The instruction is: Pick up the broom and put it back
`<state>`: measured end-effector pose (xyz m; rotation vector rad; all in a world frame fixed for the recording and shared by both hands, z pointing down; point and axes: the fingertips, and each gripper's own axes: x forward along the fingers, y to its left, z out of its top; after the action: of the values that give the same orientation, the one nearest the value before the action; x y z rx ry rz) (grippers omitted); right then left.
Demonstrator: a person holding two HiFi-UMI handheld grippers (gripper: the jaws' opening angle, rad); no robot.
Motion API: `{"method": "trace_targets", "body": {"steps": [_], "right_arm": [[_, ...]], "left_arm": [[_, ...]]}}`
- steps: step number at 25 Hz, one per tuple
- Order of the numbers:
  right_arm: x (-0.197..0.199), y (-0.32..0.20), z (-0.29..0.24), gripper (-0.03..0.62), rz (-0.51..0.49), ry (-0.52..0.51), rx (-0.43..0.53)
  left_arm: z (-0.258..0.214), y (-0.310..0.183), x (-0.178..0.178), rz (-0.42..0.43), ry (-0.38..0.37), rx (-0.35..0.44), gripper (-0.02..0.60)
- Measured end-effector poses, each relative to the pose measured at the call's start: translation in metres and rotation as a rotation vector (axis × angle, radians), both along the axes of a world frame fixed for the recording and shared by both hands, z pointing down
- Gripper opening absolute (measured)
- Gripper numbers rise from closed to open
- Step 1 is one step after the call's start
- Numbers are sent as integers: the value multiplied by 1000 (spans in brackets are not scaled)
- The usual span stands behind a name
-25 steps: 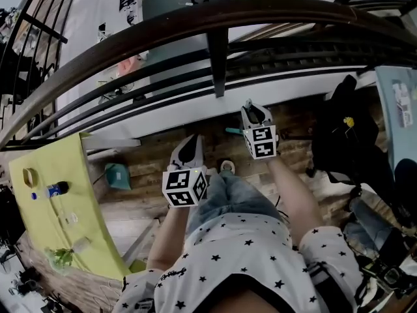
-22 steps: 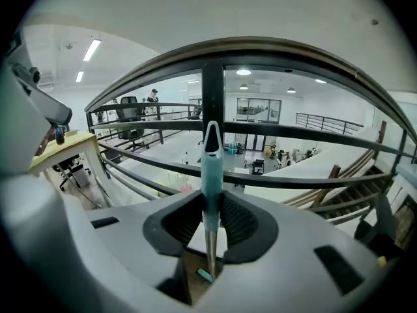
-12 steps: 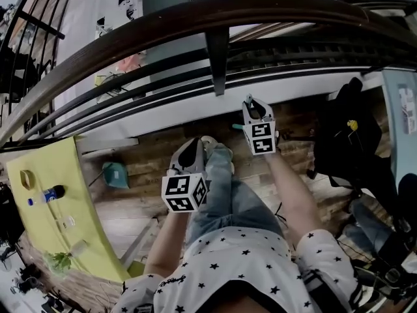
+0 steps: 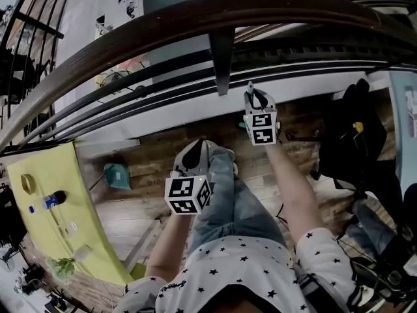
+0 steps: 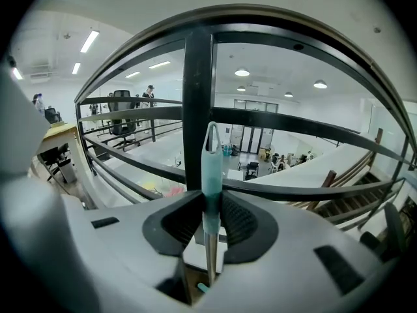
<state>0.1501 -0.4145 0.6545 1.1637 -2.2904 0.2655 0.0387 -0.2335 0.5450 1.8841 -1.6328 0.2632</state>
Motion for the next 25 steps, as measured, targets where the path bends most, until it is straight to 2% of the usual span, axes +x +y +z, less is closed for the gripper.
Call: {"method": "trace_targets", "body": {"steps": [25], "right_arm": [[-31, -100, 40, 80, 14, 51, -31]], "left_arm": [[39, -35, -26, -7, 34, -43, 11]]}}
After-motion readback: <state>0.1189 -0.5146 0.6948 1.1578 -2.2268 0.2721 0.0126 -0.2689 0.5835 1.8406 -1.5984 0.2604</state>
